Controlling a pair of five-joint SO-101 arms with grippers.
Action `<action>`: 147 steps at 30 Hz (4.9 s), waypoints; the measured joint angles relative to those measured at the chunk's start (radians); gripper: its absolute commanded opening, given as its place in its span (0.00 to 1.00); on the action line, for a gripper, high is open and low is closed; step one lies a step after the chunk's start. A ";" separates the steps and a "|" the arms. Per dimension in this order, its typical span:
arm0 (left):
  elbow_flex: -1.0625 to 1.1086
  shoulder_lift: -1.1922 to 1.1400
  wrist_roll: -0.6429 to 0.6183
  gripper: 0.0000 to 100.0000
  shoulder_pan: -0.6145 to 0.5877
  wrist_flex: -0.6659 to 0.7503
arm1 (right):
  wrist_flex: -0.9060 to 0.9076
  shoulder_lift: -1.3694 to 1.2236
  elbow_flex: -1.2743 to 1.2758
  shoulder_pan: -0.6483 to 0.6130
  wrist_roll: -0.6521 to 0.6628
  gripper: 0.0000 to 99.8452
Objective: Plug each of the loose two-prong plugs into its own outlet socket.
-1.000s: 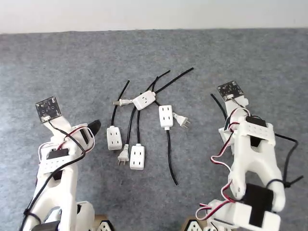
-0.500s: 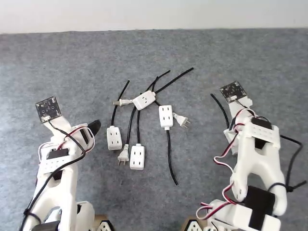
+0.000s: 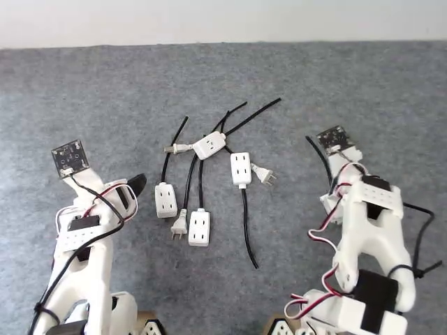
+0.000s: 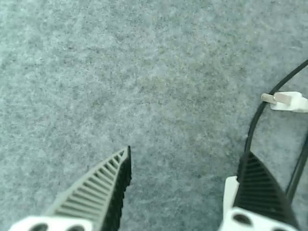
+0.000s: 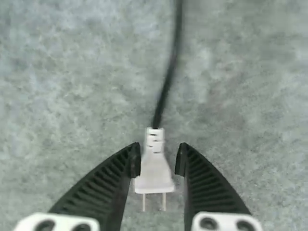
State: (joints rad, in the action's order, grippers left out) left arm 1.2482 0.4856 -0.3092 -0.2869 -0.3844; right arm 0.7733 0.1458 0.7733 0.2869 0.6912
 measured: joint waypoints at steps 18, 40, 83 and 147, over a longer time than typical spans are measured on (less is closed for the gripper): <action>0.000 0.000 0.000 0.34 0.000 0.000 | -0.044 -0.064 0.000 -0.037 -0.100 0.14; 0.000 0.000 0.000 0.34 0.000 0.000 | -0.029 -0.172 -0.115 -0.035 -0.100 0.04; 0.000 0.000 0.000 0.34 0.000 0.000 | 0.041 -0.172 -0.141 -0.035 -0.100 0.01; -0.005 -0.052 0.000 0.22 0.064 0.000 | 0.021 0.551 0.132 -1.003 -0.605 0.01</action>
State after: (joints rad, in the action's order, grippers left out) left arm 1.2436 0.4335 -0.3092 -0.2225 -0.3844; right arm 0.7948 0.6966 0.9053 -0.7165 0.0867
